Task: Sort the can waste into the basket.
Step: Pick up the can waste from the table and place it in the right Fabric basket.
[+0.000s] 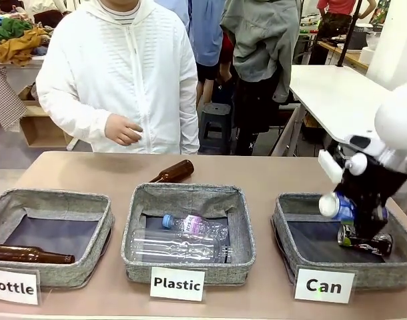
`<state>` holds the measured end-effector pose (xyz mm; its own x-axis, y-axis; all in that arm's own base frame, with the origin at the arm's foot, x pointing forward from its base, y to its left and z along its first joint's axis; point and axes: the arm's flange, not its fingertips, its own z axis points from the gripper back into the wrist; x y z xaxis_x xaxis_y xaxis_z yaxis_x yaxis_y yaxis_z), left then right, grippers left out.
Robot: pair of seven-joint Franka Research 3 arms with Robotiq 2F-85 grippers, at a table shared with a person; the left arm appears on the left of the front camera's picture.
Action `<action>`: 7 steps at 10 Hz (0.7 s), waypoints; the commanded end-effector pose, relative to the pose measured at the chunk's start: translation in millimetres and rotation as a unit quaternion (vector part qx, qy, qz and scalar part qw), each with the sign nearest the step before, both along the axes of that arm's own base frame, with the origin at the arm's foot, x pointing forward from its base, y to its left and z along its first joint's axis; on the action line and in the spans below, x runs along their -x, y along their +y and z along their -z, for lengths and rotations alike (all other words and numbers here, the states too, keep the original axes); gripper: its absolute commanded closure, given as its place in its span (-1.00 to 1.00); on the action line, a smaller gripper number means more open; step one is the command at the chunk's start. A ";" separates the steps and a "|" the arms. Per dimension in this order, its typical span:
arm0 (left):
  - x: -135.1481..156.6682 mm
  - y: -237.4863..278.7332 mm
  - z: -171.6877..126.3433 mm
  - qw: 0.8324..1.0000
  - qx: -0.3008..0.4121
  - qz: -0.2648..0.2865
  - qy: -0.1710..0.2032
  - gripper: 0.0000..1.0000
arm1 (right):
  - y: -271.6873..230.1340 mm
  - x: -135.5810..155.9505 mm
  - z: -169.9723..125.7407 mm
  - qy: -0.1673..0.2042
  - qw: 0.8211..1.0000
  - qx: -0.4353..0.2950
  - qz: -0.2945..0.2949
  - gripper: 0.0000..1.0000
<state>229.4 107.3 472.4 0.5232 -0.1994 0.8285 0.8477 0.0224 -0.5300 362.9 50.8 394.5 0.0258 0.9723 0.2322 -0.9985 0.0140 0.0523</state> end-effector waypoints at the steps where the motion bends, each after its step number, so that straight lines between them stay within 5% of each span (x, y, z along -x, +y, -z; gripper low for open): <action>1: 0.7 0.8 -0.4 1.000 0.001 -0.001 -0.001 -1.00 | -4.5 -18.8 -4.1 0.010 0.999 -0.024 -0.027 1.00; 3: 0.7 0.8 -0.4 1.000 0.001 -0.001 -0.001 -1.00 | -6.5 -33.3 -5.6 0.016 0.999 -0.021 -0.025 1.00; 4: 0.7 0.8 -0.4 1.000 0.001 -0.001 -0.001 -1.00 | -8.9 -37.9 -5.5 0.020 0.999 -0.008 -0.023 -0.16; 5: 0.7 0.8 -0.4 1.000 0.001 -0.001 -0.001 -1.00 | -9.7 -43.2 -4.9 0.027 0.999 -0.003 -0.020 -0.16; 6: 0.7 0.8 -0.4 1.000 0.001 -0.001 -0.001 -1.00 | -10.2 -47.9 -4.8 0.032 0.999 0.000 -0.014 -1.00; 7: 0.7 0.8 -0.4 1.000 0.001 -0.001 -0.001 -1.00 | -11.7 -51.0 -5.4 0.035 0.999 0.003 -0.013 -0.24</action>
